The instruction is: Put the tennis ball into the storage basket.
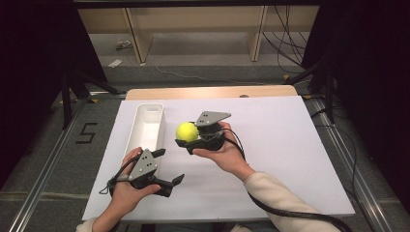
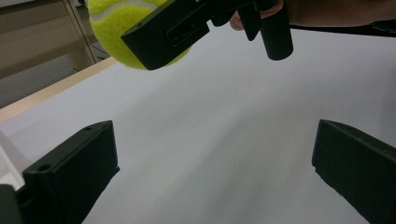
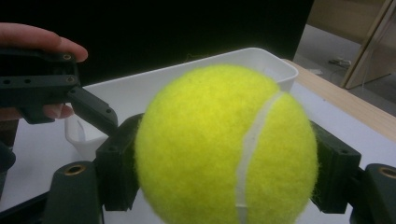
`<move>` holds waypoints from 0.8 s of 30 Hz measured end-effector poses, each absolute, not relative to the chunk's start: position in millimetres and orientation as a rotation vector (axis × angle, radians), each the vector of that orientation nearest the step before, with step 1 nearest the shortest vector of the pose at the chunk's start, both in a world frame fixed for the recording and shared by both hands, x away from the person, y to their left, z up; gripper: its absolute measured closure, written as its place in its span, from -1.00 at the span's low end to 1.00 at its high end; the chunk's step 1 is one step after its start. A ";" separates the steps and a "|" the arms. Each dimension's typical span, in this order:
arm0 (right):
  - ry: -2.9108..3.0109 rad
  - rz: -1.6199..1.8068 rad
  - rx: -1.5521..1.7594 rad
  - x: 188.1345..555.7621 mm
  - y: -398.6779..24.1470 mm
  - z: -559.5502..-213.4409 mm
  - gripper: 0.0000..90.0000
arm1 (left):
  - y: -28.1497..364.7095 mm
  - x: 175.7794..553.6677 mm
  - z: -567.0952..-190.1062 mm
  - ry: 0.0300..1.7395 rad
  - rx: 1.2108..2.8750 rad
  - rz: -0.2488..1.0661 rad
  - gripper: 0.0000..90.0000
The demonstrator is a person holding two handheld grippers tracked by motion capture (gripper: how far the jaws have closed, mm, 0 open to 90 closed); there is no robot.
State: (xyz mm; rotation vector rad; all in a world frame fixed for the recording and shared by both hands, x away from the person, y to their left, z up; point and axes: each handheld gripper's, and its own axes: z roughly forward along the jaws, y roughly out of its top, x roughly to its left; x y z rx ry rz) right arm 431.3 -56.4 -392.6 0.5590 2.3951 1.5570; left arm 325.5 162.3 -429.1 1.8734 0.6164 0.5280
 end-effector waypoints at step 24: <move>2.401 1.564 0.561 433.5 -49.4 -392.8 -0.41 | 162.0 324.7 -429.2 0.618 1.875 0.511 -1.00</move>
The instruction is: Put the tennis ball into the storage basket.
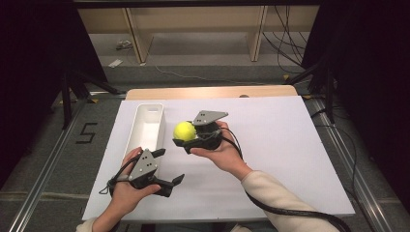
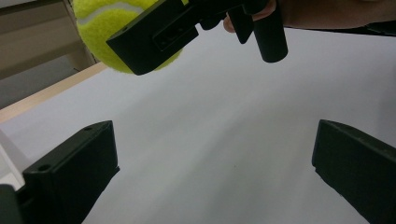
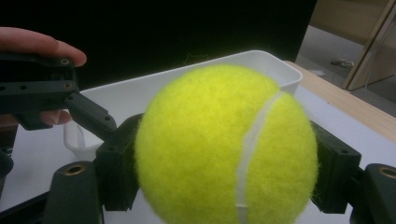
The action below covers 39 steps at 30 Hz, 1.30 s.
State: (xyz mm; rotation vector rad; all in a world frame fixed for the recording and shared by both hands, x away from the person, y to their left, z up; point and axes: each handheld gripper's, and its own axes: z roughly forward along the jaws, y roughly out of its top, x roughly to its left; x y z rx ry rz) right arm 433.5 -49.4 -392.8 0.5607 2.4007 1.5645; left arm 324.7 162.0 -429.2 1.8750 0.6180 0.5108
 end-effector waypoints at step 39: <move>2.407 1.580 0.536 438.0 -33.6 -392.4 -0.42 | 161.4 323.9 -429.3 0.616 1.875 0.506 -1.00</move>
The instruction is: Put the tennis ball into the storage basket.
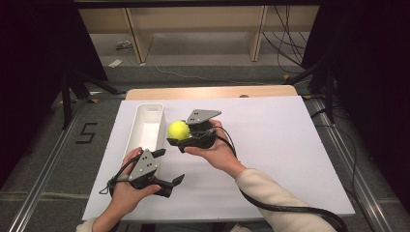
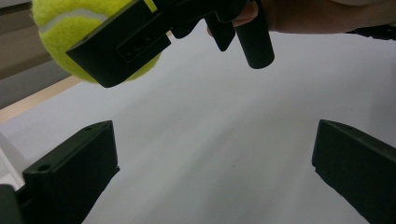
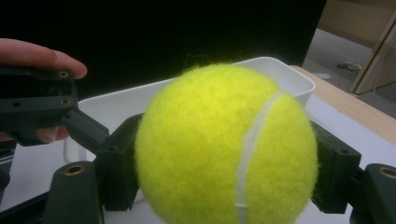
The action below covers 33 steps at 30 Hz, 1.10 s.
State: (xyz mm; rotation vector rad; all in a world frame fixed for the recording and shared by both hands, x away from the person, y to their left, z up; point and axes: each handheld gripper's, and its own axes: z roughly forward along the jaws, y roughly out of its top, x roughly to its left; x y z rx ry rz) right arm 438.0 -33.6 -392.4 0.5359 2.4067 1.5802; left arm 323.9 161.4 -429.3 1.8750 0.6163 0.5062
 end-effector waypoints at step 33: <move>2.405 1.597 0.526 441.4 -20.4 -388.6 -0.41 | 161.9 323.2 -428.5 0.613 1.876 0.512 -1.00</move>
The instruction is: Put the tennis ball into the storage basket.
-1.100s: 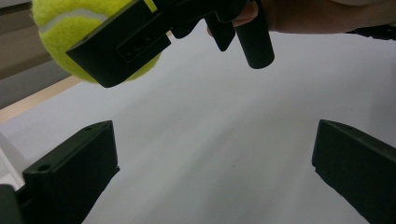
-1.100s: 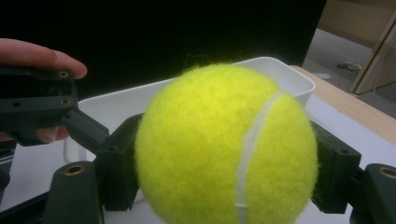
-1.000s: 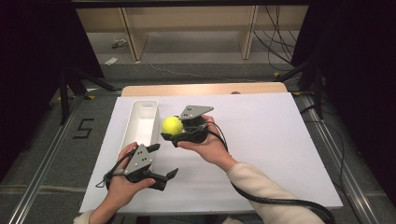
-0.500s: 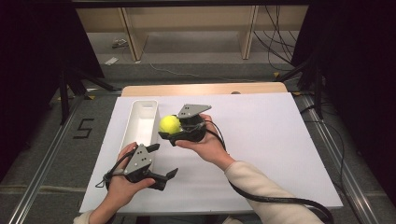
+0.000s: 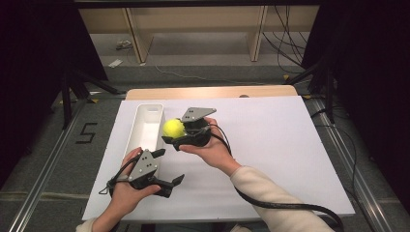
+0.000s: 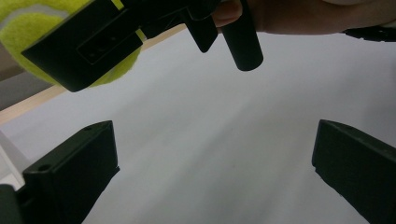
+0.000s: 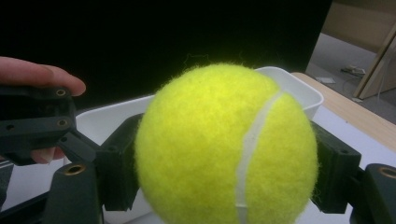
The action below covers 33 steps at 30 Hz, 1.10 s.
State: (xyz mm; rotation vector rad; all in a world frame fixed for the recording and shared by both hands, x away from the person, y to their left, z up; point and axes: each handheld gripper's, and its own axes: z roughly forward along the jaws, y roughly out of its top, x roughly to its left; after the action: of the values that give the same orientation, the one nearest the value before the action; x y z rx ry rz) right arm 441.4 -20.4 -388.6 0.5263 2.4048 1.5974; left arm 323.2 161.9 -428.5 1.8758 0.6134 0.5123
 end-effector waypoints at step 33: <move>2.408 1.604 0.492 445.5 -7.3 -384.5 -0.41 | 161.2 322.1 -428.0 0.612 1.870 0.506 -1.00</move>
State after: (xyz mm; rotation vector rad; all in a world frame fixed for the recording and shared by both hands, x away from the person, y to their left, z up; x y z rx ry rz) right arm 445.5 -7.3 -384.5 0.4922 2.4083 1.6037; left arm 322.1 161.2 -428.0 1.8700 0.6121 0.5063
